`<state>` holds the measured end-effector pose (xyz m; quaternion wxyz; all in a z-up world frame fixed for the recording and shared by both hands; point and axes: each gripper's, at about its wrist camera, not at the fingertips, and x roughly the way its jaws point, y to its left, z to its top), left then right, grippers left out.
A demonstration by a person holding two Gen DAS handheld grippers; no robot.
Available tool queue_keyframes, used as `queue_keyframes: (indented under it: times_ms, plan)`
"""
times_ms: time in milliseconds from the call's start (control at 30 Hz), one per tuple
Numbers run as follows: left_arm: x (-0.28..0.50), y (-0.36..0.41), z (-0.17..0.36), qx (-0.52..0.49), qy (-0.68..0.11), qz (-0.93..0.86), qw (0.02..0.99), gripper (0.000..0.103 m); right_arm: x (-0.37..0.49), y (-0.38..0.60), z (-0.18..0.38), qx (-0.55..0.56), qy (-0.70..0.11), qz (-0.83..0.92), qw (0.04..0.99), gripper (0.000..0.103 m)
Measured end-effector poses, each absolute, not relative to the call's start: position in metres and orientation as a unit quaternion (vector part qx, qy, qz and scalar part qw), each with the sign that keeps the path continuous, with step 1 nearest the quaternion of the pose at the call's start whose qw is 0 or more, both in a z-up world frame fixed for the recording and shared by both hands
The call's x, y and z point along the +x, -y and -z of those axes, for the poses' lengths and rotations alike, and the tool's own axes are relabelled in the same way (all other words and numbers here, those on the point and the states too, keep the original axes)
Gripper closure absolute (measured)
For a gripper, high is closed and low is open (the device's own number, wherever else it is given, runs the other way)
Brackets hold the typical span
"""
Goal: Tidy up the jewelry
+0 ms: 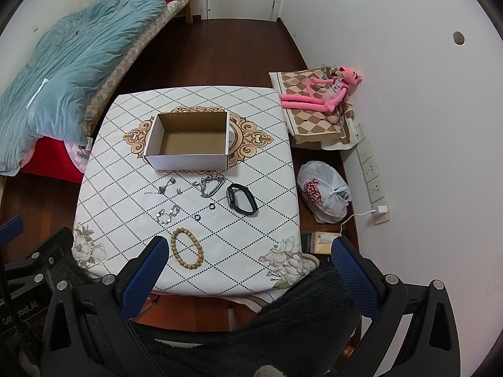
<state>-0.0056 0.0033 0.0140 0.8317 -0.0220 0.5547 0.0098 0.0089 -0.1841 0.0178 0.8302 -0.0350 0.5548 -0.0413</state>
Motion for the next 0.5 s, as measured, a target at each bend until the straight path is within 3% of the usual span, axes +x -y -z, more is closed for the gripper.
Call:
queue_keyframes:
  times_ms: [500]
  plan:
    - [-0.0016,-0.0022,-0.0185,-0.023,-0.553,-0.010,0.833,0.000,0.0101,0.1841,-0.0239,-0.036,-0.550,0.043,0.833,0.000]
